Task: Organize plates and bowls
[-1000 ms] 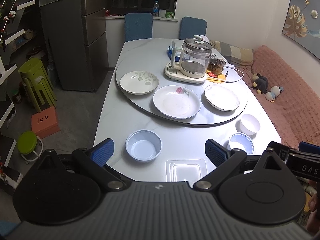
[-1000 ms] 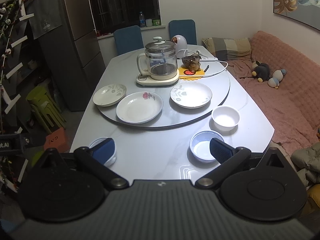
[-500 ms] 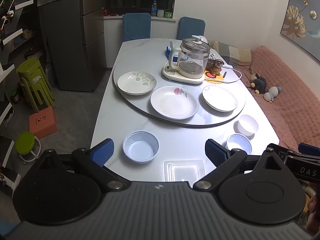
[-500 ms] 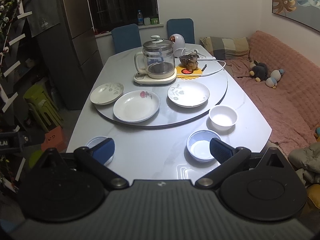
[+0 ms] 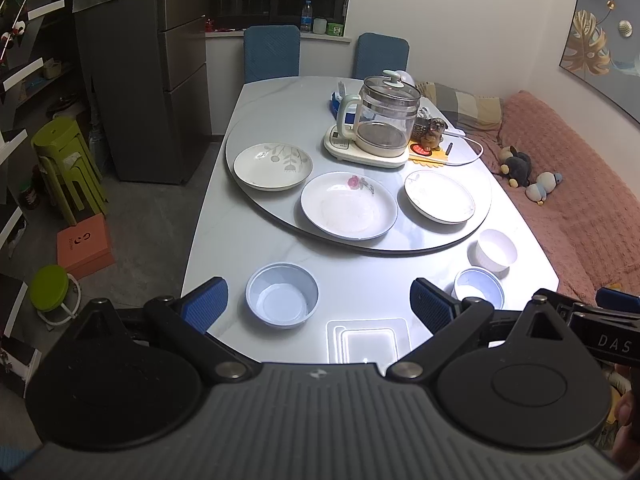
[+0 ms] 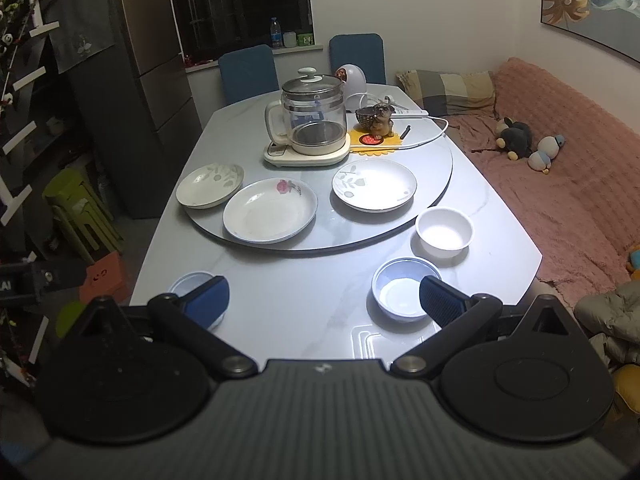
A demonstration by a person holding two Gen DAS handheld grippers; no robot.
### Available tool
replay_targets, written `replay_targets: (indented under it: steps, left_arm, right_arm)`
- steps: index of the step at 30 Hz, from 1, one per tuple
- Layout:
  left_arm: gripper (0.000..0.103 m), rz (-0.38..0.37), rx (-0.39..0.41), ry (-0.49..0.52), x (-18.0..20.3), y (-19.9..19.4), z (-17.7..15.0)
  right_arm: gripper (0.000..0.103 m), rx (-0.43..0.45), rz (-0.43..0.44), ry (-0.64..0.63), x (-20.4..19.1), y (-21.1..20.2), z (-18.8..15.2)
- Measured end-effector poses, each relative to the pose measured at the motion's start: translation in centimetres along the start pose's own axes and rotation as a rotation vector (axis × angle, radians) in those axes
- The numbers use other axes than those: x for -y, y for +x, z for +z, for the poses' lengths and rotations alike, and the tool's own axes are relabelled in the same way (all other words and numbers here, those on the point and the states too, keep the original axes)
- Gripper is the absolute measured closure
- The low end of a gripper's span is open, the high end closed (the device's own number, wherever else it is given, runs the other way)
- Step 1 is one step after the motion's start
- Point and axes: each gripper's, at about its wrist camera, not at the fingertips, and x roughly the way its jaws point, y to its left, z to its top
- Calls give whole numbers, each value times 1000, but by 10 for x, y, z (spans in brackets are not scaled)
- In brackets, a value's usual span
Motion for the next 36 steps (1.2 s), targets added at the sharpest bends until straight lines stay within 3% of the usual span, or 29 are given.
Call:
replay_targets:
  steps: [36]
  left_arm:
    - [4,-18,0,1,-11,5,0]
  right_arm:
    - [0,-15,-37,16,-8,2,-2]
